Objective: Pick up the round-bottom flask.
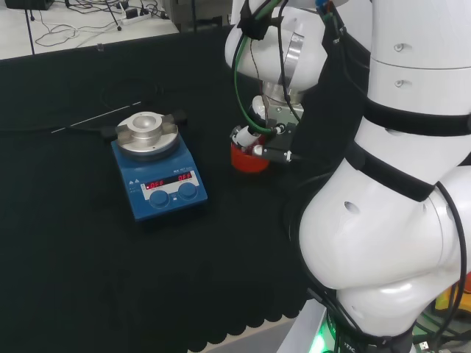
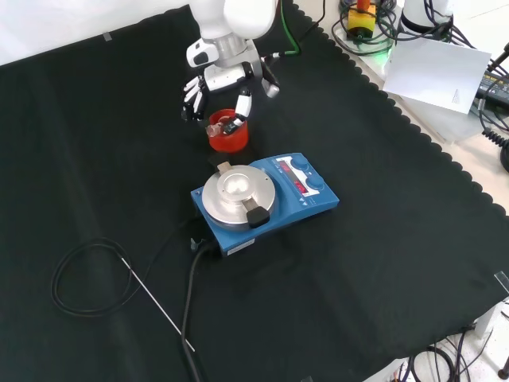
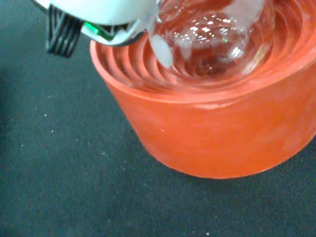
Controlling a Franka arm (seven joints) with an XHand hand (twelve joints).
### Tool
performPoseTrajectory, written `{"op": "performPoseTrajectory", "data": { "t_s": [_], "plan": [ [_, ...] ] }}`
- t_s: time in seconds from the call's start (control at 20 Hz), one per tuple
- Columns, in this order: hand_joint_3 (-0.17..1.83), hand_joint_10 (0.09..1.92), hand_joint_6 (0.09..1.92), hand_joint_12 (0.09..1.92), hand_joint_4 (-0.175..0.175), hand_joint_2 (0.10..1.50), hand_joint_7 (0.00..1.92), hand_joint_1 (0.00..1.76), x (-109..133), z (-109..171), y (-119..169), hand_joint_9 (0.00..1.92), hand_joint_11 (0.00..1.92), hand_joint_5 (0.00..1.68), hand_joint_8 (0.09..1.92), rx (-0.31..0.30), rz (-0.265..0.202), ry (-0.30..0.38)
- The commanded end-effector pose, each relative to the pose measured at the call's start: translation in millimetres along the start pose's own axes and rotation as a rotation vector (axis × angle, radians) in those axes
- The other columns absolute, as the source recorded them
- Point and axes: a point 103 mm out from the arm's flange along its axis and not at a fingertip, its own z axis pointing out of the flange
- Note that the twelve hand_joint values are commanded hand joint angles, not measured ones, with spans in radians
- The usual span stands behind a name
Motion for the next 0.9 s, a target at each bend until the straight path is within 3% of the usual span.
{"op": "performPoseTrajectory", "data": {
  "t_s": [0.05,0.55,0.9],
  "plan": [
    [0.64,0.63,0.78,1.37,-0.062,0.57,0.39,0.9,2.9,2.2,1.0,0.61,0.26,0.83,0.7,0.013,-0.002,-0.001],
    [0.61,0.64,0.78,1.38,-0.061,0.57,0.36,0.87,3.8,6.1,2.7,0.57,0.24,0.72,0.71,0.035,-0.001,0.0],
    [0.6,0.66,0.77,1.38,-0.056,0.58,0.36,0.89,1.9,10.5,3.1,0.57,0.23,0.79,0.72,0.056,0.0,-0.006]
  ]
}}
